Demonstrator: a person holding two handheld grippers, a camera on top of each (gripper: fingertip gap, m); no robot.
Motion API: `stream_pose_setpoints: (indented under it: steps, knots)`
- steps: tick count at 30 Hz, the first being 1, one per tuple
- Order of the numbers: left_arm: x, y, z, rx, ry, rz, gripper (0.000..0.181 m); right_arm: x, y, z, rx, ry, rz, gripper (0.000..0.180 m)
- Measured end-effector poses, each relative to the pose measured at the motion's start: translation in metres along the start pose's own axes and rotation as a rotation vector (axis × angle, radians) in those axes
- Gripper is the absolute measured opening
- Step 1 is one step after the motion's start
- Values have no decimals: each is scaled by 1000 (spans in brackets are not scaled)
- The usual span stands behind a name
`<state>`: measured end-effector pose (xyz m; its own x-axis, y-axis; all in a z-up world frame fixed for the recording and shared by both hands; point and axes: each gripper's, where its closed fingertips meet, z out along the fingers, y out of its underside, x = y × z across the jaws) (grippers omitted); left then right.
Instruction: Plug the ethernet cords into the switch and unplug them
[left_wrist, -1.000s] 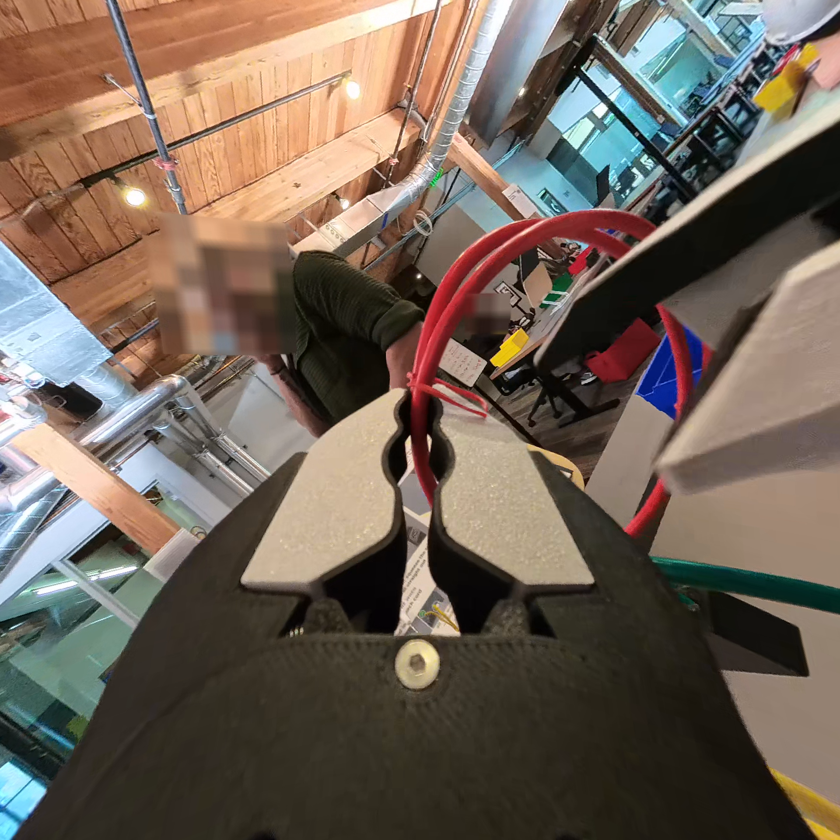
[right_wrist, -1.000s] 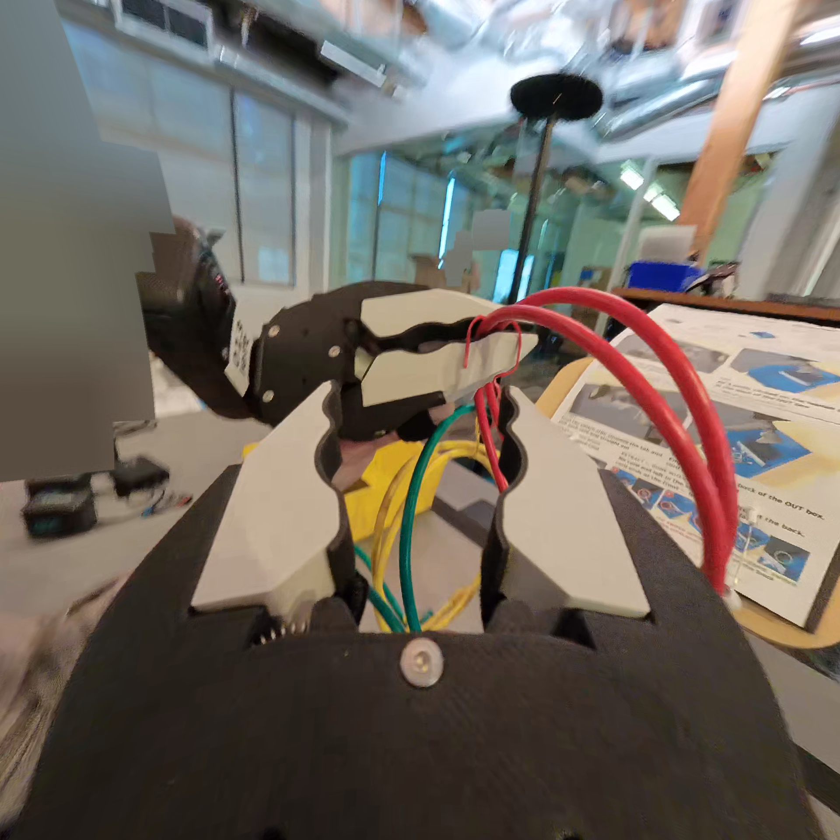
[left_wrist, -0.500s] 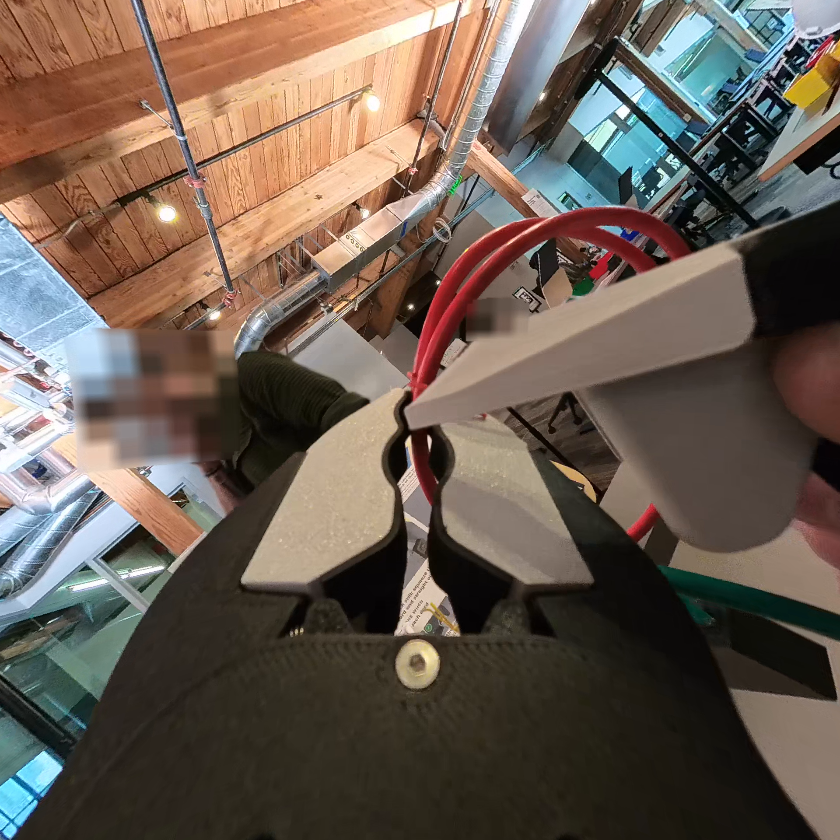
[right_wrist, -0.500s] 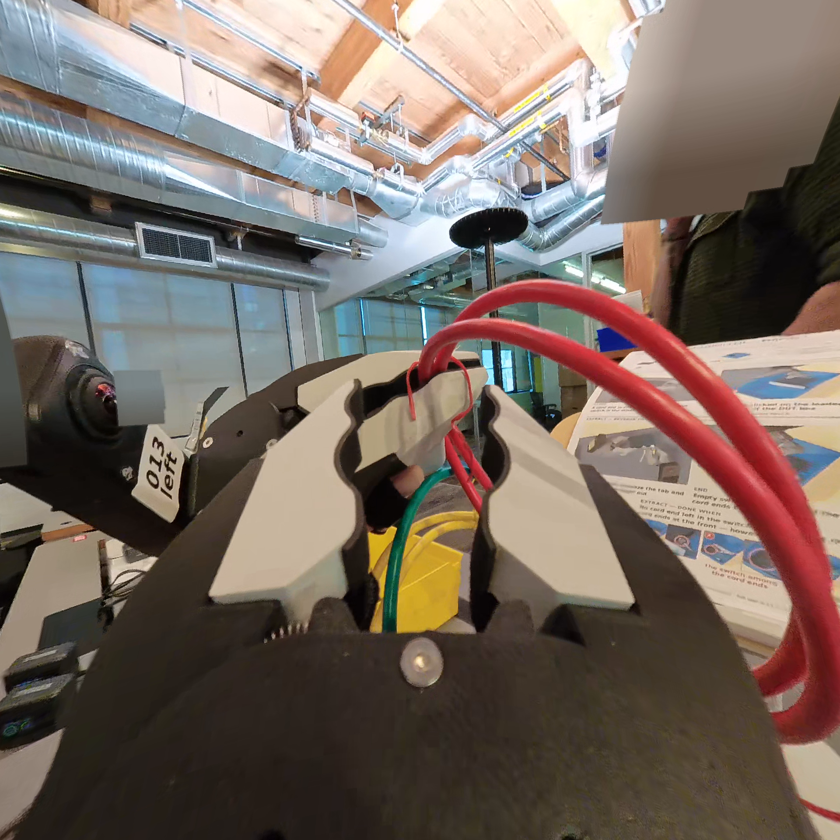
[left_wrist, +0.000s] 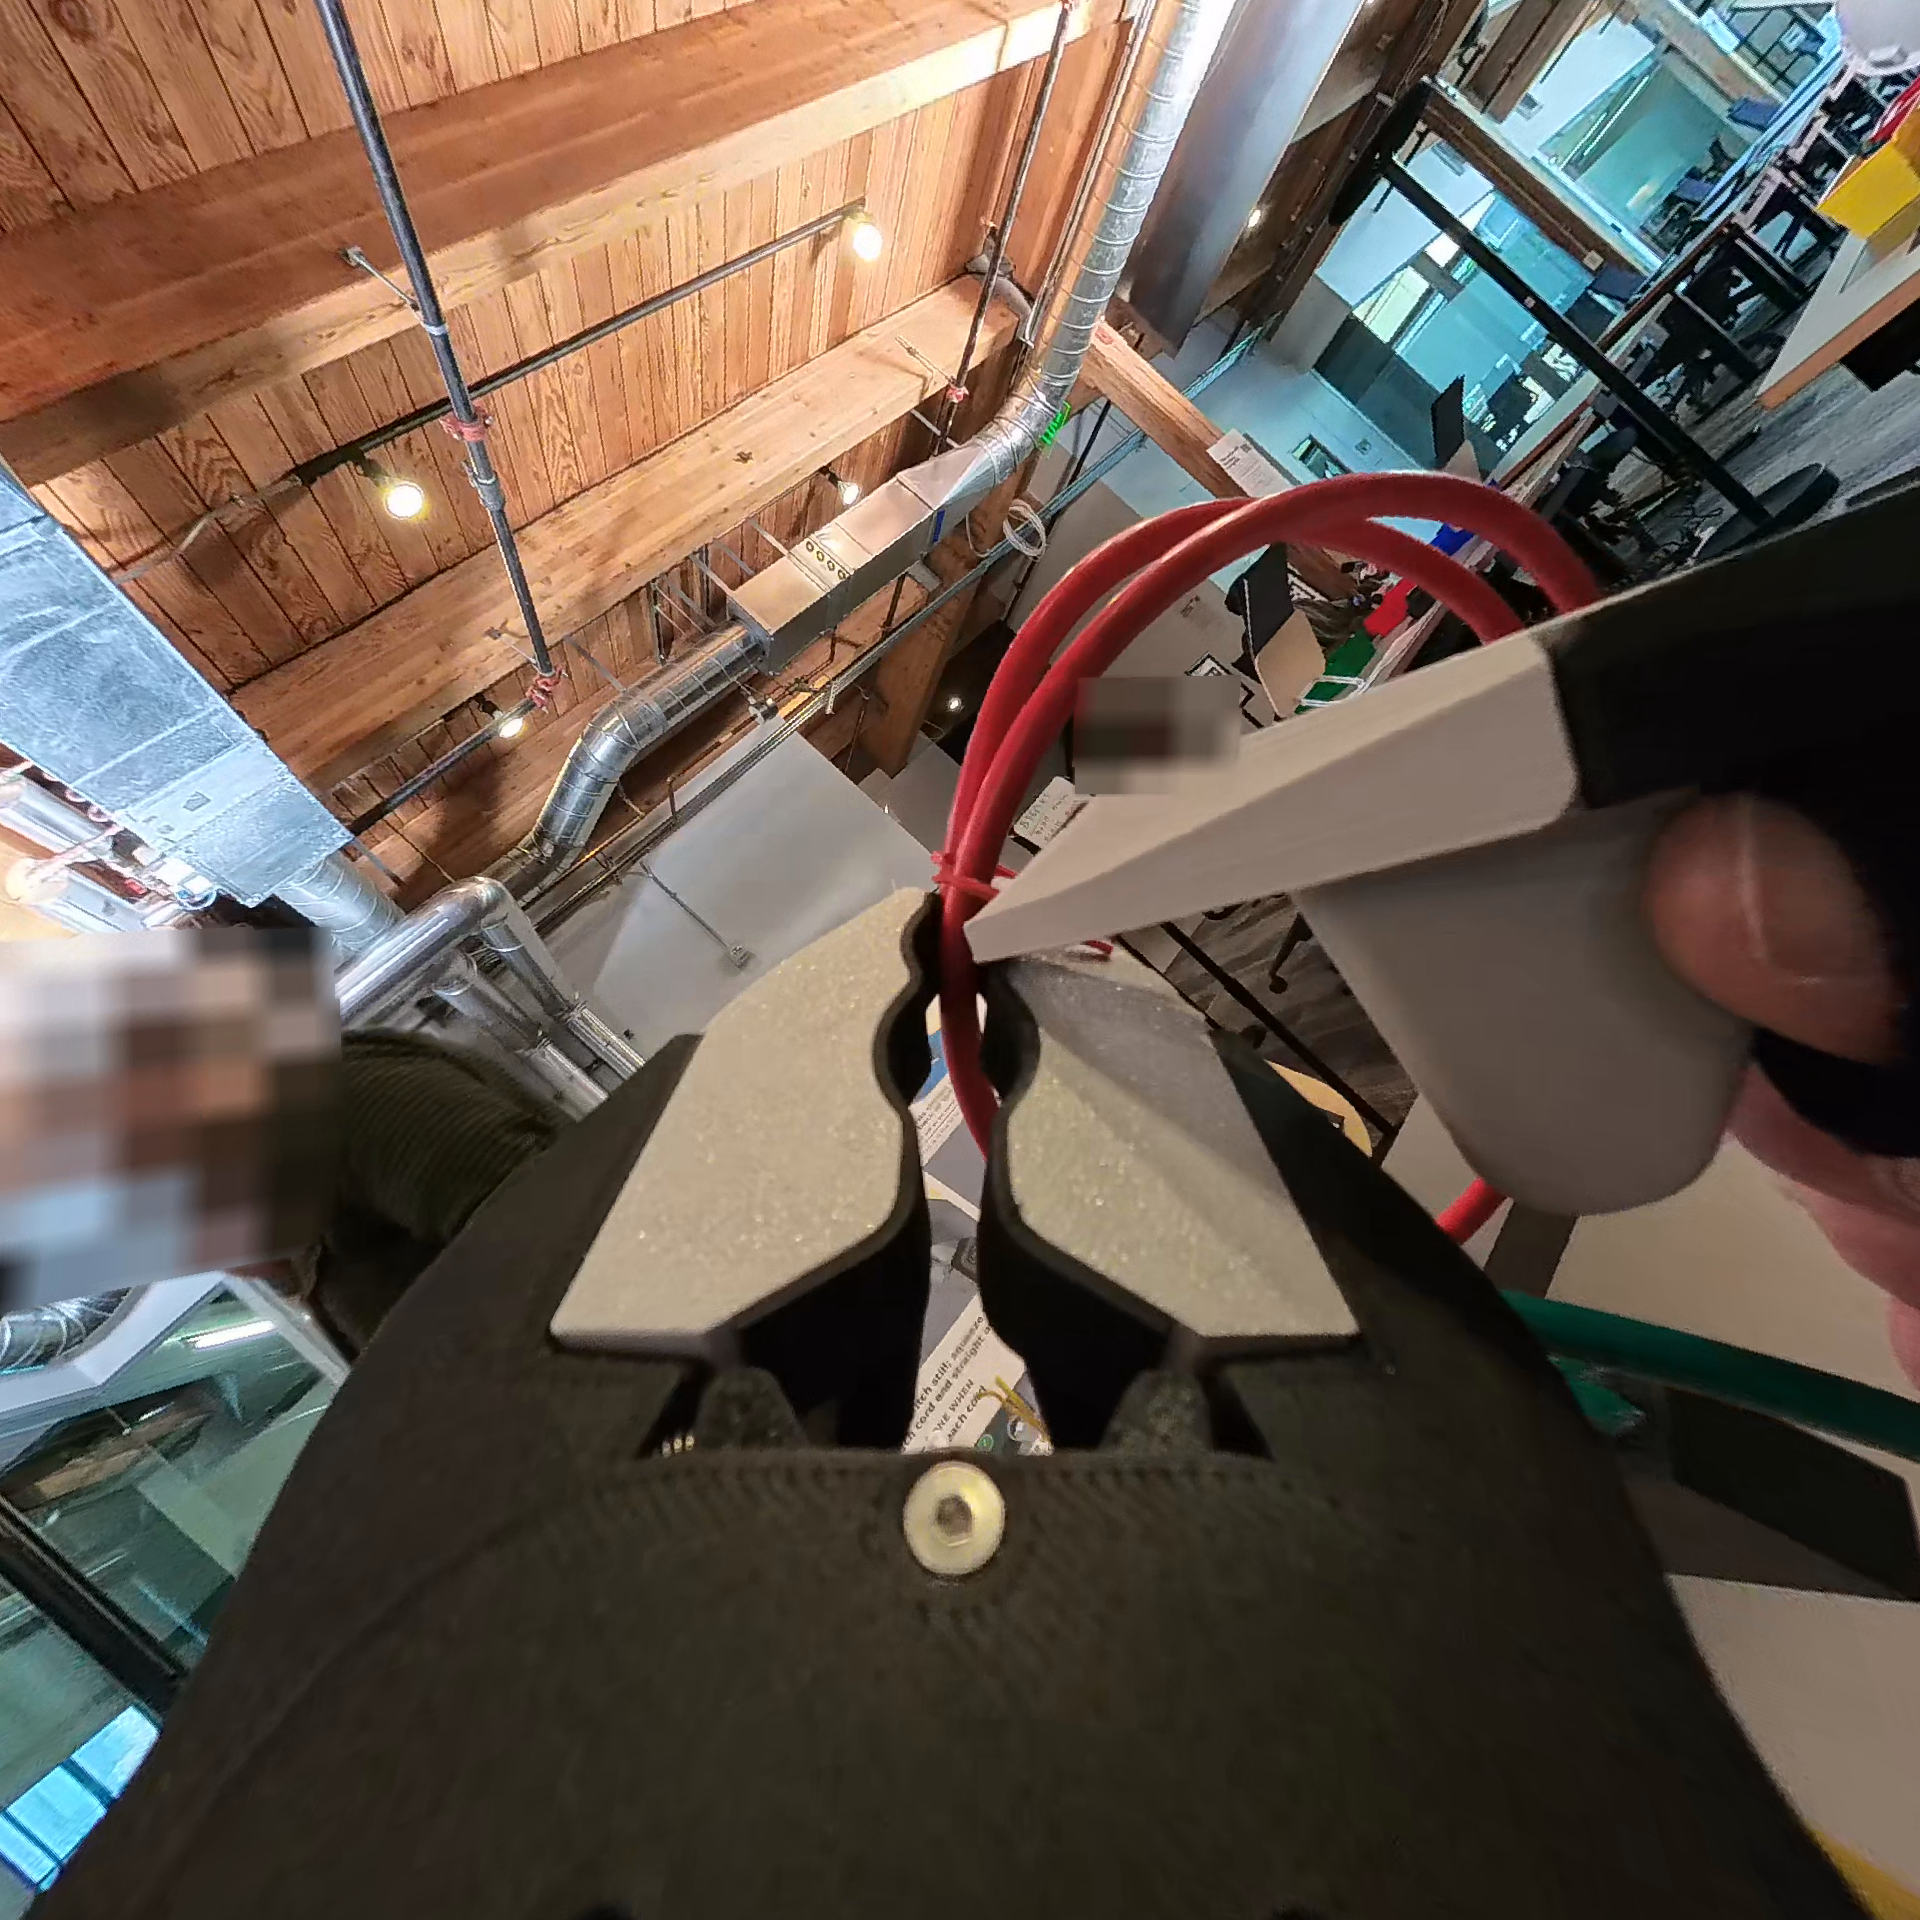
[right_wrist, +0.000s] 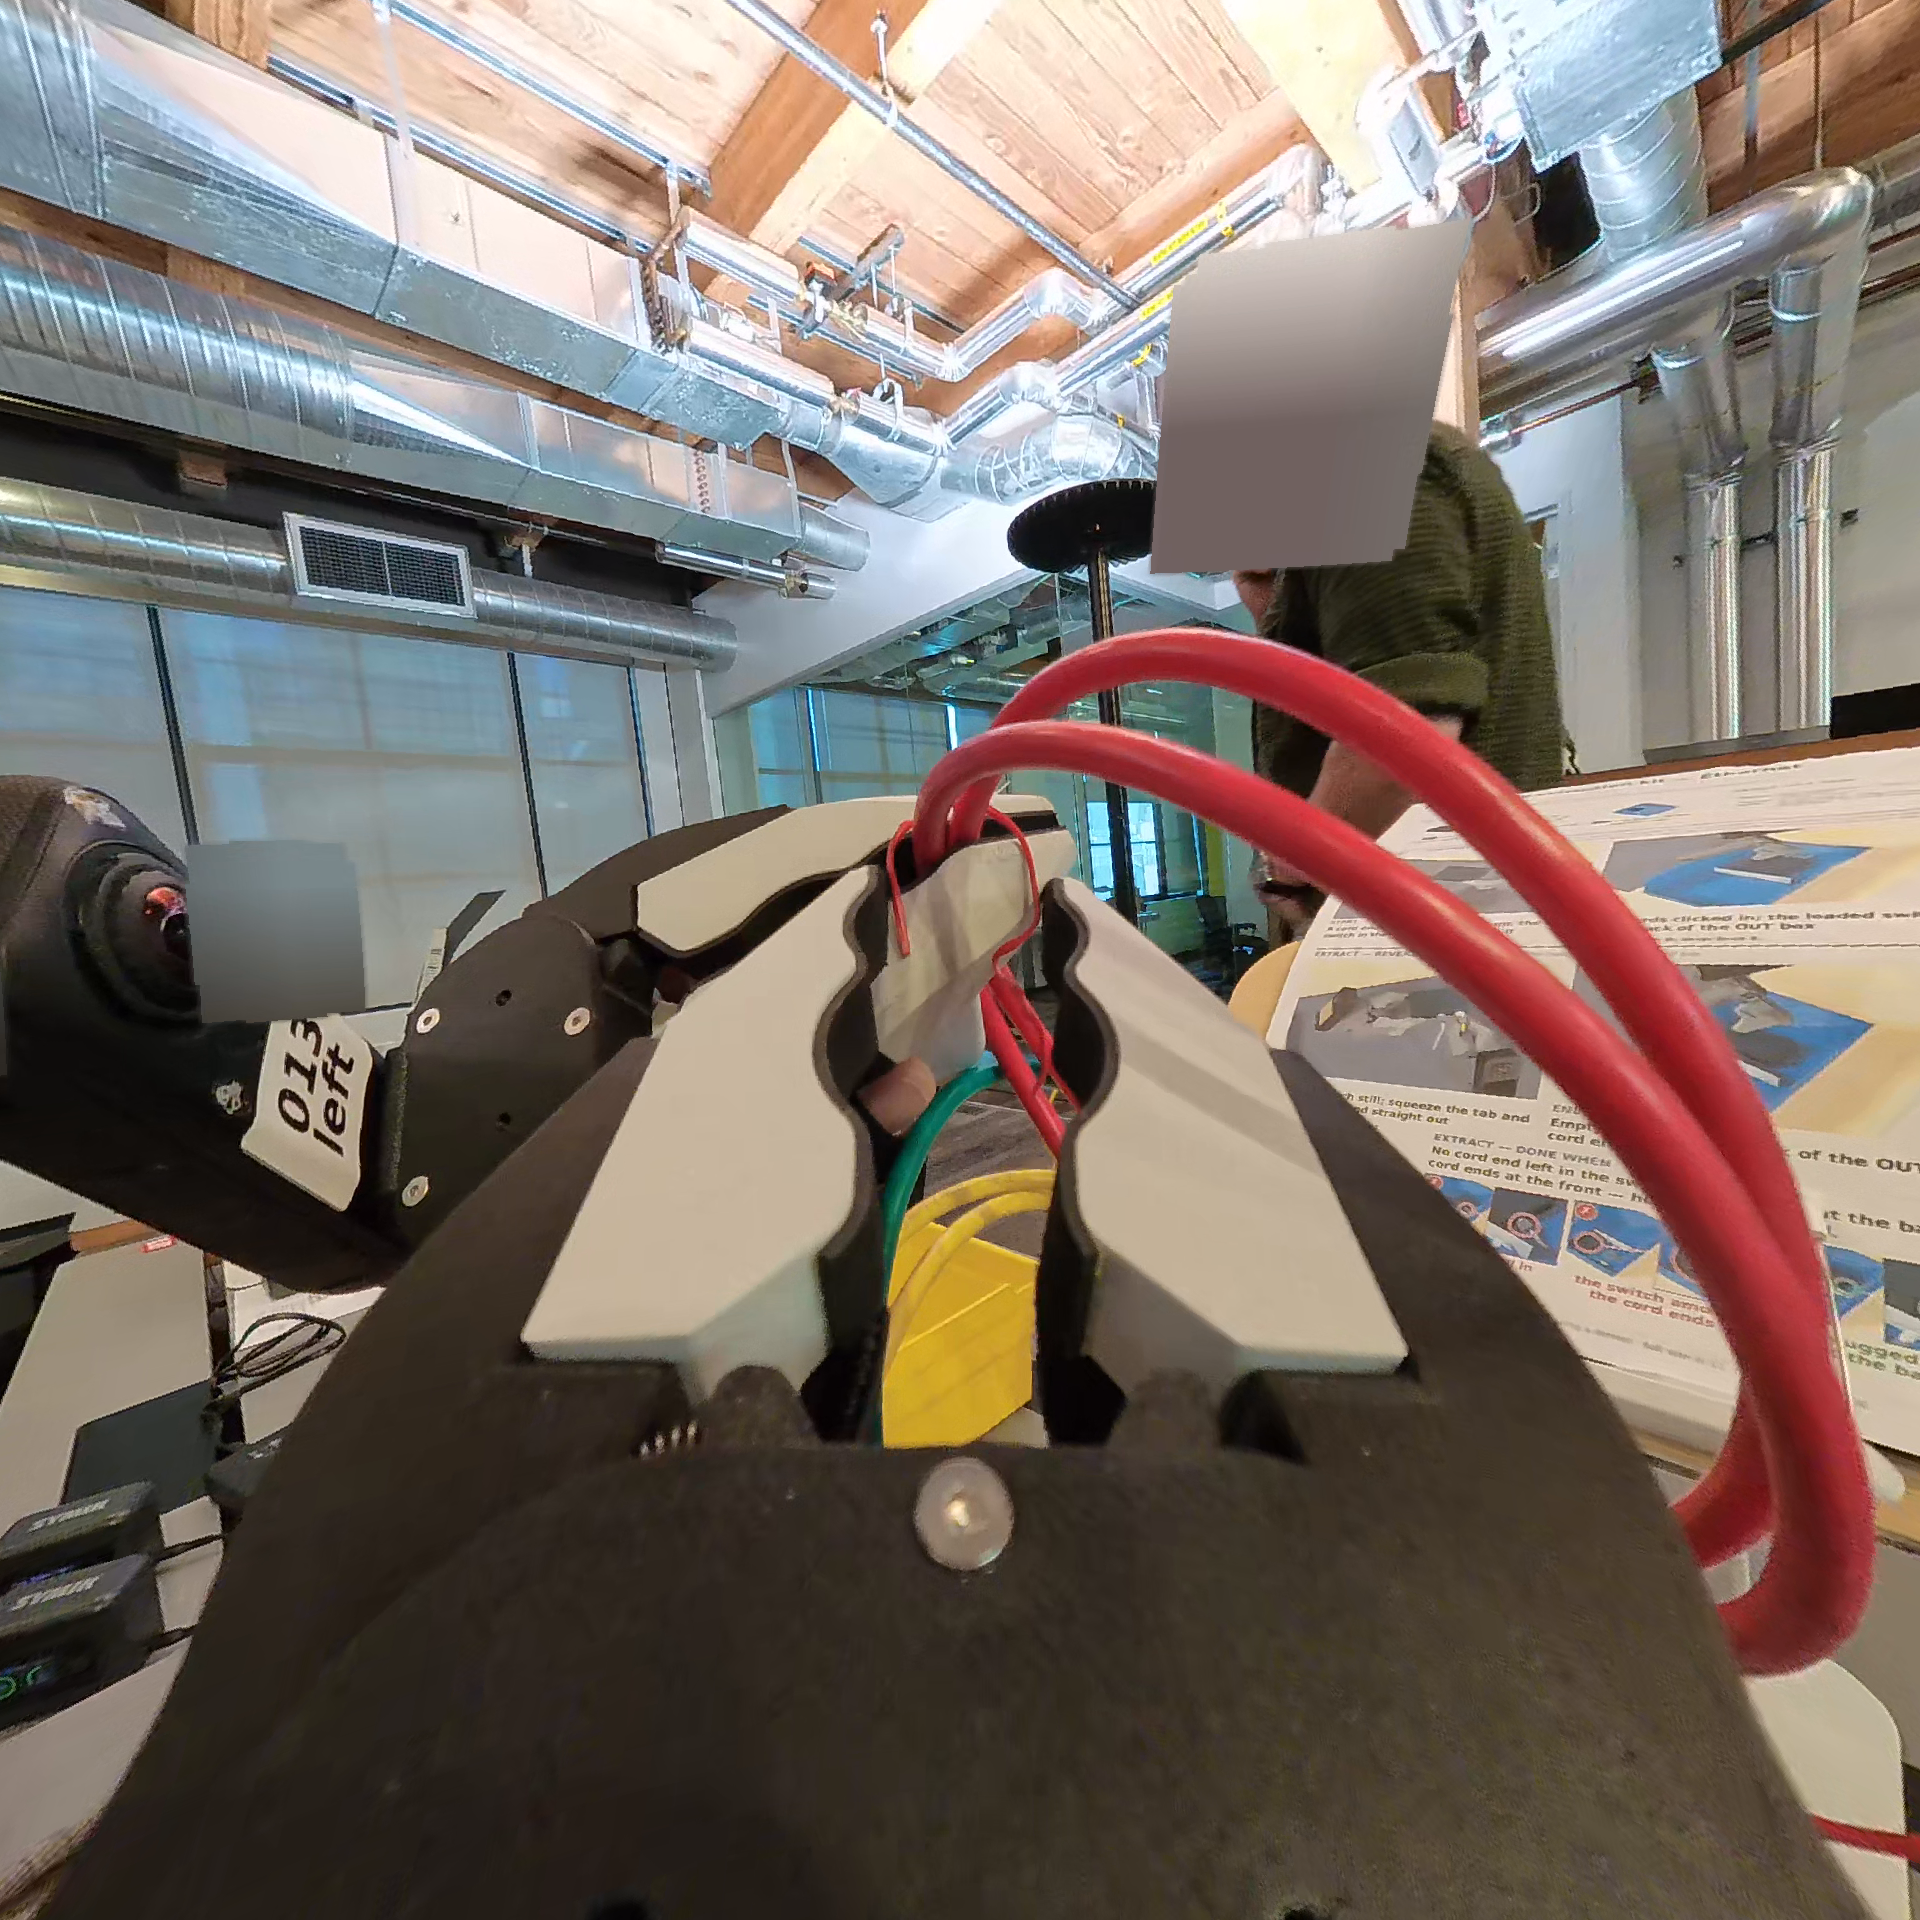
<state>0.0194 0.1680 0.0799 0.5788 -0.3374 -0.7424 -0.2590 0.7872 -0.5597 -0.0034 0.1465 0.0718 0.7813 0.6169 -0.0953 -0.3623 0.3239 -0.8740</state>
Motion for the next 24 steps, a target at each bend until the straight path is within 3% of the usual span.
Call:
stream_pose_setpoints:
  steps: [24]
  knots:
    - [5,-10,-2,19,17,15,5,0,-7,-10,35,-60,73,20]
